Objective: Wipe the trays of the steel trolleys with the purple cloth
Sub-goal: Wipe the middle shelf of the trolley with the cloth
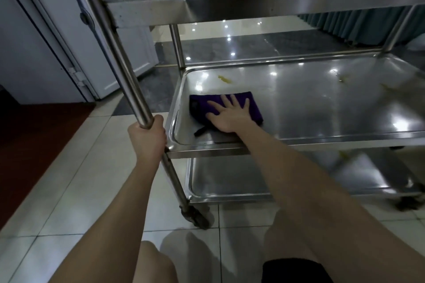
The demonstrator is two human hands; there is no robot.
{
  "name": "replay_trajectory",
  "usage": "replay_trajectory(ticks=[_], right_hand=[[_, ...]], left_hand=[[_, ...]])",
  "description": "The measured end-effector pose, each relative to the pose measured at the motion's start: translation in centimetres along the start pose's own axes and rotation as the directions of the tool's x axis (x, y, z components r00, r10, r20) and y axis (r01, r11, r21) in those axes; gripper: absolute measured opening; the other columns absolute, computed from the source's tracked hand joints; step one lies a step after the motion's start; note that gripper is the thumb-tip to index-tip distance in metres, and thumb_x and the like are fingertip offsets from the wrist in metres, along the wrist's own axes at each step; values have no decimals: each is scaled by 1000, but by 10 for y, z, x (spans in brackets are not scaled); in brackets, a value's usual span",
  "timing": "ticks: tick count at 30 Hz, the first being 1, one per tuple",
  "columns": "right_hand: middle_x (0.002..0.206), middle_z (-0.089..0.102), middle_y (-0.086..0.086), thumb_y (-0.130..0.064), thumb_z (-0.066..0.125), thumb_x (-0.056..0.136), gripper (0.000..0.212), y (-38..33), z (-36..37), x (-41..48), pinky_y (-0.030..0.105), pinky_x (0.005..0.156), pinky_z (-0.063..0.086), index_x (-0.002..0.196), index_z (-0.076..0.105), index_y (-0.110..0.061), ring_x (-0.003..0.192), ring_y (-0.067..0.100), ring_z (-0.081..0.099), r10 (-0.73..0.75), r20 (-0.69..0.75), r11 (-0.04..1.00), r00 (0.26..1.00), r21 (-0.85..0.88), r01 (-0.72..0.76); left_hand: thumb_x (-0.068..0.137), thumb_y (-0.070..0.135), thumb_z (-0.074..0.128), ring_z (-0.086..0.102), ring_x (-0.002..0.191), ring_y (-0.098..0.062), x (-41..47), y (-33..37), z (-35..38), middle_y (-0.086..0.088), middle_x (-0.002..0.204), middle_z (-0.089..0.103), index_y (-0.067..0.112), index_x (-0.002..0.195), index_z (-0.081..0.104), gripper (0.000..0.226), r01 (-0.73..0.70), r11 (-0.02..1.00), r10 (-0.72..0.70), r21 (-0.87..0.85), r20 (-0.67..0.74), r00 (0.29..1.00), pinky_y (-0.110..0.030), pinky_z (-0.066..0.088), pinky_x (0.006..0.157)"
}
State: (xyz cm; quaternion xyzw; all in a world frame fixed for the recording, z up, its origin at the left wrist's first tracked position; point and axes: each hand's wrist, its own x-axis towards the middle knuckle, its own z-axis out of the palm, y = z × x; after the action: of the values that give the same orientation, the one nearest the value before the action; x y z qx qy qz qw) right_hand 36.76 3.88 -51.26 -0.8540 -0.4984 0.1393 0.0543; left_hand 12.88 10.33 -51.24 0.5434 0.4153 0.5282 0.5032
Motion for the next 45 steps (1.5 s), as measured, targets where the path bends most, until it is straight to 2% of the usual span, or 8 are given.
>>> replay_trajectory(ticks=[6,11,19,22,26,37,42,45], right_hand=[[182,-12,0,-80,22,105,76,179,-37,-45,74,125,-12,172,4,-48,166,33,-16,354,-30,935,935,42,-352],[181,-12,16,-92,18,95,94,144,-30,-22,84,118,-12,173,1,-42,163,49,-16,472,-75,881,878,6,-473],[181,-10,16,-85,20,98,86,-79,34,6,84,114,-20,173,6,-43,163,49,-18,-19,-57,996,998,-89,14],[182,-12,4,-80,19,100,77,-88,46,-18,77,116,-26,170,7,-51,165,38,-18,-148,-10,987,989,-70,147],[182,-11,-7,-74,23,105,69,-40,28,-44,66,122,-26,169,8,-55,167,25,-17,-211,54,977,976,-5,211],[182,-10,-5,-88,28,99,86,206,-36,-94,69,128,-13,171,6,-48,167,28,-13,221,-4,974,975,54,-221],[181,-14,13,-95,19,93,99,196,-40,-53,81,120,-12,173,0,-40,164,45,-17,449,-67,893,891,34,-448],[178,-13,24,-95,15,92,105,147,-33,-19,87,116,-8,174,-2,-31,160,56,-16,447,-81,894,891,4,-448]], left_hand=[[77,27,64,34,45,-17,1,-1,0,-3,54,34,26,59,35,35,0,1000,0,23,4,1000,-29,30,47],[79,23,63,36,45,-18,1,-6,0,-3,52,36,23,58,36,34,-21,999,21,27,-1,1000,-28,32,47],[82,18,65,37,45,-18,9,-8,-1,-2,52,37,29,50,38,43,-32,999,32,6,-16,999,-28,31,45],[84,22,67,47,45,-19,15,-7,-6,-2,50,50,27,51,50,37,-51,998,51,35,-14,999,-28,38,45],[81,27,67,46,51,-19,21,-7,-9,-8,56,45,29,53,44,36,-22,997,26,71,-48,999,-35,37,51],[80,33,70,41,41,-16,31,-17,-10,1,49,41,24,59,46,33,17,995,-10,99,-75,997,-27,36,42],[75,30,67,42,42,-17,28,-17,-10,0,50,43,14,68,53,23,10,996,-3,88,-76,997,-24,37,43],[75,30,66,43,45,-18,26,-20,-11,-2,52,44,11,70,54,23,0,996,8,91,-88,996,-25,36,42]])
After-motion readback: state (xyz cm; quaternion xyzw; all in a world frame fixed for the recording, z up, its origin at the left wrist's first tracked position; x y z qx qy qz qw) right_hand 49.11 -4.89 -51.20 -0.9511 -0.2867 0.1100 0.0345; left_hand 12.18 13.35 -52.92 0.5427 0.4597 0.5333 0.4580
